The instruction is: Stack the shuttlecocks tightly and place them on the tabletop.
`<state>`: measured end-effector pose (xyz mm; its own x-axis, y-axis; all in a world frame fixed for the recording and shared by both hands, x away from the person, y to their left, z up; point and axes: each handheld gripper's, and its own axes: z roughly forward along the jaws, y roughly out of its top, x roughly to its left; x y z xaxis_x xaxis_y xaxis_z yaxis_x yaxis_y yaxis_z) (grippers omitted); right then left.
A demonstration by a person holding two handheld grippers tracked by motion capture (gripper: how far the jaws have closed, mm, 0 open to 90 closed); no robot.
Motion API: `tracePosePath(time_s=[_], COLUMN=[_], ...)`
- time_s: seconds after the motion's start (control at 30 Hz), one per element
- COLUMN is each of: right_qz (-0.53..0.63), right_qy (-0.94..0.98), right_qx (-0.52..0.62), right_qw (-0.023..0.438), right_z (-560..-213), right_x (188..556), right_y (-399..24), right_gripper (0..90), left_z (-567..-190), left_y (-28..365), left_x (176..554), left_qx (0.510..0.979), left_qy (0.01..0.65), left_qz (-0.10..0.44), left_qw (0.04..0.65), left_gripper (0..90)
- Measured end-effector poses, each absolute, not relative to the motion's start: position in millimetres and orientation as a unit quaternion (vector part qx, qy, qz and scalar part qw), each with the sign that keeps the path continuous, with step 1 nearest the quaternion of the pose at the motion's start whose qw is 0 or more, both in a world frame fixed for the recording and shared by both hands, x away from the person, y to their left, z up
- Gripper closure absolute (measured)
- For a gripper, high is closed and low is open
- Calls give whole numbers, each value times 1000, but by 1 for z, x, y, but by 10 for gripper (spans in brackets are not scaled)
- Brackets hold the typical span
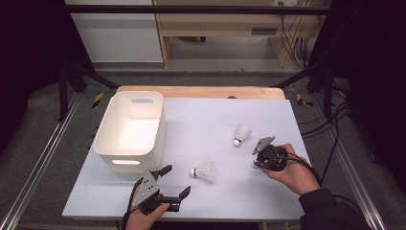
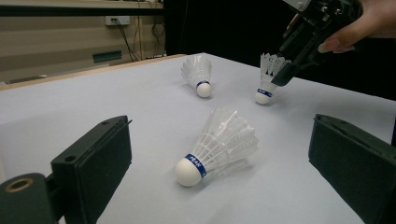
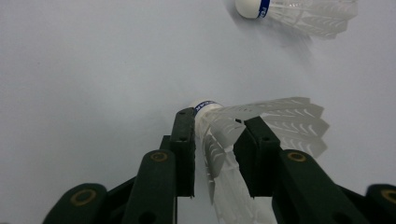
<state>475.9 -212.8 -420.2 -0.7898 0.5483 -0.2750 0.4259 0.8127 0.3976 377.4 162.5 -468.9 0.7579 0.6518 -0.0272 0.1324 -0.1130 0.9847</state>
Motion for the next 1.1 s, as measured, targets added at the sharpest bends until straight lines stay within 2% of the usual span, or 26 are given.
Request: tracePosePath(time_s=[0.37, 0.53, 0.67, 0.93, 1.1], right_qz=[189, 213, 278, 414, 447], right_qy=[928, 920, 899, 845, 830], right_qx=[275, 284, 298, 323, 326], right_qw=[164, 163, 160, 99, 66], right_z=[-424, -427, -426, -444, -458], right_x=[470, 466, 457, 443, 444], right_y=[-223, -229, -229, -206, -187], right_gripper=[870, 881, 881, 884, 887], left_z=[-469, -469, -470, -471, -471], left_y=[163, 164, 164, 165, 166], left_x=[378, 378, 379, 380, 380], left_qx=[714, 714, 714, 715, 714], left_qy=[275, 277, 279, 283, 285], left_qz=[215, 218, 220, 222, 222], left_qw=[606, 605, 603, 600, 600], left_gripper=[58, 58, 58, 58, 58])
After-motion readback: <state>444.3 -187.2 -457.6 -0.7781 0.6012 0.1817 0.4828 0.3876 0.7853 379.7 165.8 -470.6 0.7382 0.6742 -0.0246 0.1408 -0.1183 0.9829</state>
